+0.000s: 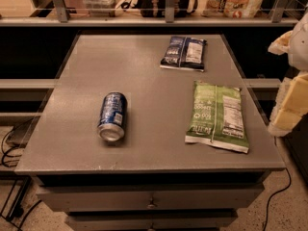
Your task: Pick pepsi can
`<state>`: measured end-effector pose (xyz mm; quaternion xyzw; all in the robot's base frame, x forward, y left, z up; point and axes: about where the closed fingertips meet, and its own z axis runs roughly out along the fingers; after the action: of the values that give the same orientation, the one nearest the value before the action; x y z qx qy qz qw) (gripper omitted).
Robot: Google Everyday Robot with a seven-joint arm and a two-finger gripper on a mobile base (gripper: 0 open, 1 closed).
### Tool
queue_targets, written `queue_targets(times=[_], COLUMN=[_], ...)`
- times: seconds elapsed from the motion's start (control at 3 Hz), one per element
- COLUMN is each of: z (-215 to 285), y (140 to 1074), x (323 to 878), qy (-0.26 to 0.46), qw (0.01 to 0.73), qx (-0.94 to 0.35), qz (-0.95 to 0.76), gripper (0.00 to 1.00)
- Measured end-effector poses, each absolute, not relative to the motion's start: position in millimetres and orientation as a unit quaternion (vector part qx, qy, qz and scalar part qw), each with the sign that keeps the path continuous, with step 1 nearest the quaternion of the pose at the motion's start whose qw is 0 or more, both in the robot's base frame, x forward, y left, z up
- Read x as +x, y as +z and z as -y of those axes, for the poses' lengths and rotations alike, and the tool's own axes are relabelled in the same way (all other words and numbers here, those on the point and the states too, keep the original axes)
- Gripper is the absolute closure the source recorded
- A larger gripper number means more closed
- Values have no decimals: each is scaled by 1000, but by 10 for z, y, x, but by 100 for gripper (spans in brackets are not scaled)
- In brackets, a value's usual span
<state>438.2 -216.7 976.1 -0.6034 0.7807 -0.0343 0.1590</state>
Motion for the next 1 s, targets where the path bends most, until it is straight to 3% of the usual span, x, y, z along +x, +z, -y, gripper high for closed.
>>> queue_targets(times=[0.33, 1.0], z=[2158, 1564], y=[9769, 9485], x=[4396, 4570], qy=[-35, 84], qw=[166, 218], qx=[-606, -646], qz=[-777, -727], gripper=[0, 0])
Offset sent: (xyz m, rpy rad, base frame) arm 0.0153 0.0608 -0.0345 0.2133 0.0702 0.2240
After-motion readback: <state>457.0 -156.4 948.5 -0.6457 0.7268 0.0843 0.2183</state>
